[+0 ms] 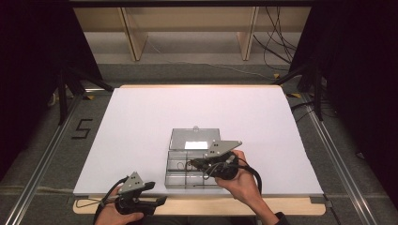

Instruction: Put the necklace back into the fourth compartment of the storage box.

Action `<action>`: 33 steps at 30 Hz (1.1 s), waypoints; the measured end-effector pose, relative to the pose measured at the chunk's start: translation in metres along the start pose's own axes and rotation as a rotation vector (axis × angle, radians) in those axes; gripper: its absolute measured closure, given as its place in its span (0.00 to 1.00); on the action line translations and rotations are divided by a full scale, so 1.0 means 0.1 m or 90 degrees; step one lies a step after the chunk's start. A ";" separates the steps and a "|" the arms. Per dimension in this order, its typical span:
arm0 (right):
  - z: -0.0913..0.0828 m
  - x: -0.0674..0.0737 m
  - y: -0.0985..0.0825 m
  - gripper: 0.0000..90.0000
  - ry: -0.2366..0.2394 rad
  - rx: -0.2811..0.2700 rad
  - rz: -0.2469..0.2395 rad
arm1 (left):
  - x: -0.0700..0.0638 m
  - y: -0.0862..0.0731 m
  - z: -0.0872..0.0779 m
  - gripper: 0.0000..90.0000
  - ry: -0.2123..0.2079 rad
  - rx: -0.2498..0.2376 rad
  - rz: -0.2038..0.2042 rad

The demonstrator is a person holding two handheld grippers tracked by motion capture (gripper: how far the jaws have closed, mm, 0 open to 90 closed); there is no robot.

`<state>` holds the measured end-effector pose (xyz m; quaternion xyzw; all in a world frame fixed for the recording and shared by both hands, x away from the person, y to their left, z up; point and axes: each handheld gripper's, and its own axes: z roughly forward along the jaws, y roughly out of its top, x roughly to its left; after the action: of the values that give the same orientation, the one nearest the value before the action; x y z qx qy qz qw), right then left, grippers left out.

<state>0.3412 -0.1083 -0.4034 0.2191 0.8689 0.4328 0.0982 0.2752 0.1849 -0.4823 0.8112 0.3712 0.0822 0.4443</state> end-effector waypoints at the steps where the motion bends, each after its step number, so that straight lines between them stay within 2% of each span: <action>1: 0.01 -0.01 0.01 0.97 0.006 0.006 -0.009 | 0.01 0.00 0.00 0.32 0.005 0.005 0.007; 3: 0.04 0.00 0.02 0.97 0.010 0.007 -0.015 | 0.01 0.00 -0.01 0.32 0.005 0.007 0.009; 4: 0.05 0.00 0.03 0.97 0.013 0.008 -0.017 | 0.00 0.00 0.00 0.32 -0.002 -0.003 -0.004; 7: 0.08 0.02 0.05 0.97 0.014 0.015 -0.008 | 0.01 -0.01 -0.01 0.32 0.005 0.007 0.008; 8: 0.08 0.03 0.05 0.97 0.016 0.018 -0.009 | -0.01 -0.01 0.00 0.32 -0.001 -0.003 -0.006; 9: 0.10 0.03 0.06 0.97 0.016 0.017 -0.012 | -0.02 -0.01 0.00 0.32 -0.002 -0.007 -0.009; 10: 0.11 0.03 0.07 0.97 0.023 0.021 -0.016 | -0.01 0.00 0.00 0.32 -0.003 -0.005 -0.001; 12: 0.13 0.03 0.08 0.97 0.029 0.025 -0.025 | -0.01 -0.01 0.00 0.32 -0.004 -0.004 -0.004; 13: 0.15 0.05 0.08 0.97 0.029 0.029 -0.016 | -0.01 -0.01 0.00 0.32 -0.006 -0.009 -0.007; 14: 0.16 0.05 0.08 0.97 0.034 0.034 -0.023 | 0.00 -0.01 0.00 0.32 -0.002 -0.010 -0.001; 15: 0.18 0.06 0.09 0.97 0.038 0.036 -0.027 | 0.00 -0.01 -0.01 0.32 0.003 0.002 0.002; 16: 0.19 0.06 0.09 0.97 0.038 0.043 -0.032 | -0.01 -0.01 0.00 0.32 -0.005 -0.010 -0.010; 18: 0.21 0.07 0.10 0.97 0.043 0.052 -0.032 | -0.01 -0.01 0.00 0.32 -0.003 -0.011 -0.006; 19: 0.23 0.07 0.10 0.97 0.049 0.051 -0.044 | 0.00 -0.01 0.00 0.32 -0.005 -0.011 0.003; 22: 0.26 0.09 0.12 0.97 0.049 0.062 -0.036 | 0.00 -0.01 -0.01 0.32 -0.004 -0.012 0.004; 25: 0.31 0.09 0.13 0.97 0.056 0.066 -0.050 | 0.01 -0.01 -0.02 0.32 0.001 0.003 0.015; 26: 0.31 0.10 0.13 0.97 0.057 0.070 -0.051 | 0.00 -0.02 -0.01 0.32 -0.001 -0.005 0.000; 27: 0.31 0.11 0.14 0.97 0.055 0.078 -0.043 | -0.01 -0.01 -0.01 0.32 -0.003 -0.008 -0.004; 29: 0.34 0.10 0.14 0.97 0.058 0.079 -0.053 | 0.00 -0.01 -0.01 0.32 -0.005 -0.010 0.007; 31: 0.36 0.09 0.14 0.97 0.054 0.082 -0.056 | 0.00 -0.02 -0.01 0.32 -0.005 -0.011 0.002; 32: 0.36 0.09 0.15 0.97 0.056 0.083 -0.055 | 0.01 -0.02 -0.03 0.32 0.002 0.004 0.011; 33: 0.37 0.10 0.15 0.97 0.060 0.085 -0.053 | -0.01 -0.02 -0.01 0.32 -0.003 -0.010 -0.010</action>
<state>0.3505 -0.0697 -0.4138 0.1684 0.9077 0.3797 0.0602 0.2730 0.1856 -0.4826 0.8051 0.3758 0.0800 0.4519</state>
